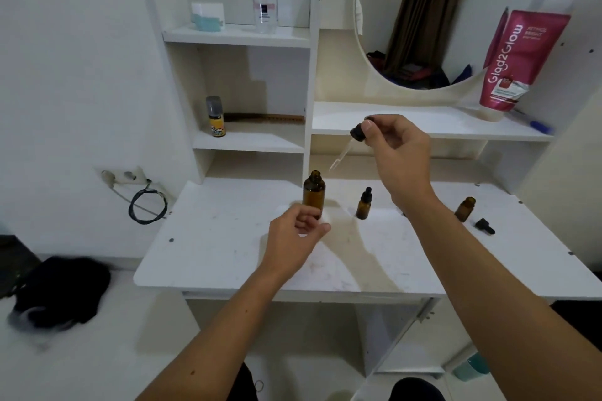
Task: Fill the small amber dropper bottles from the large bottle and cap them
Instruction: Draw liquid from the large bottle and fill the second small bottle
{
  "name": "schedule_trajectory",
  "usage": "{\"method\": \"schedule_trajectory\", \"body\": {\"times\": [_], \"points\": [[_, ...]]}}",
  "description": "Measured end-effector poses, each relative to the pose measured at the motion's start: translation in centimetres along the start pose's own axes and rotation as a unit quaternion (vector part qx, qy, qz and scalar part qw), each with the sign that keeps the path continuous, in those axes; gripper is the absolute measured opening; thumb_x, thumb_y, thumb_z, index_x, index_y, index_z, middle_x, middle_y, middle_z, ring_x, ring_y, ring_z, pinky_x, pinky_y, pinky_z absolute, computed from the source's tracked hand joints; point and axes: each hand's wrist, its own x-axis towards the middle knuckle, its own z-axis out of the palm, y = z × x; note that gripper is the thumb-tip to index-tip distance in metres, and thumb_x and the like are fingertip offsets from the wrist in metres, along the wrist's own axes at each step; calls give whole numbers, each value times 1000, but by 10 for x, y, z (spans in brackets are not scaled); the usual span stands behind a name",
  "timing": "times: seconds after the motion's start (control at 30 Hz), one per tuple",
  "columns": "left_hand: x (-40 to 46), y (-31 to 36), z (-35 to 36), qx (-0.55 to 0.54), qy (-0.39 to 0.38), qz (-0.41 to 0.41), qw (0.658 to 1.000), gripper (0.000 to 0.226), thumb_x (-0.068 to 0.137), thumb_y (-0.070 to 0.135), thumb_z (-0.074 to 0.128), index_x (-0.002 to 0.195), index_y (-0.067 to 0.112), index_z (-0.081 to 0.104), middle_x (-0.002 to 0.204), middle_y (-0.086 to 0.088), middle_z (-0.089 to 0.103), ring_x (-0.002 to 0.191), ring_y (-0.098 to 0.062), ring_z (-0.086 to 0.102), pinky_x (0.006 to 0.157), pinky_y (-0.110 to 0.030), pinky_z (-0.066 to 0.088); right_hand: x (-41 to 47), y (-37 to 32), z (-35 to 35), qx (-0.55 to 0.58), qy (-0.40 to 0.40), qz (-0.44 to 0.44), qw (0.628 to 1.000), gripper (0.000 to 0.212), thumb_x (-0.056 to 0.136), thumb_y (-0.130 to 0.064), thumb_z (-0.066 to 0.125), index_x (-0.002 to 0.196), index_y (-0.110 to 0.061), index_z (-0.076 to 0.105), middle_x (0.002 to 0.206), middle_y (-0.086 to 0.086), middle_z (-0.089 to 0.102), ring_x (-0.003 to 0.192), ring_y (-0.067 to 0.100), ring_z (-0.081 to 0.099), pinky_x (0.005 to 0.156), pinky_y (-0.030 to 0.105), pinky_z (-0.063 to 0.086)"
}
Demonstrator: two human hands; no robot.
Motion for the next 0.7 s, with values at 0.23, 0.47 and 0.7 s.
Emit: {"method": "schedule_trajectory", "body": {"times": [0.23,0.47,0.7], "points": [[19,-5,4,-10,73,-32,997,57,79,36,89,122,31,53,120,12,62,106,-12,64,94,-22,54,-3,3,24,5,-14,-3,1000,13,99,-22,71,110,-16,74,102,-2,78,96,9,75,89,20,57],[36,-9,11,-10,69,-50,996,62,82,34,87,134,25,55,131,5,66,118,-18,63,107,-42,53,-8,12,37,-48,-63,-12,997,11,96,-19,74,107,-15,75,95,-12,76,89,-3,71,82,9,53],[39,-14,11,1,75,-37,996,55,82,32,87,129,22,60,117,10,70,107,-11,65,100,-27,54,-10,18,50,-82,-88,0,993,7,95,-17,76,90,-20,72,78,-17,72,75,-10,68,71,4,49]]}}
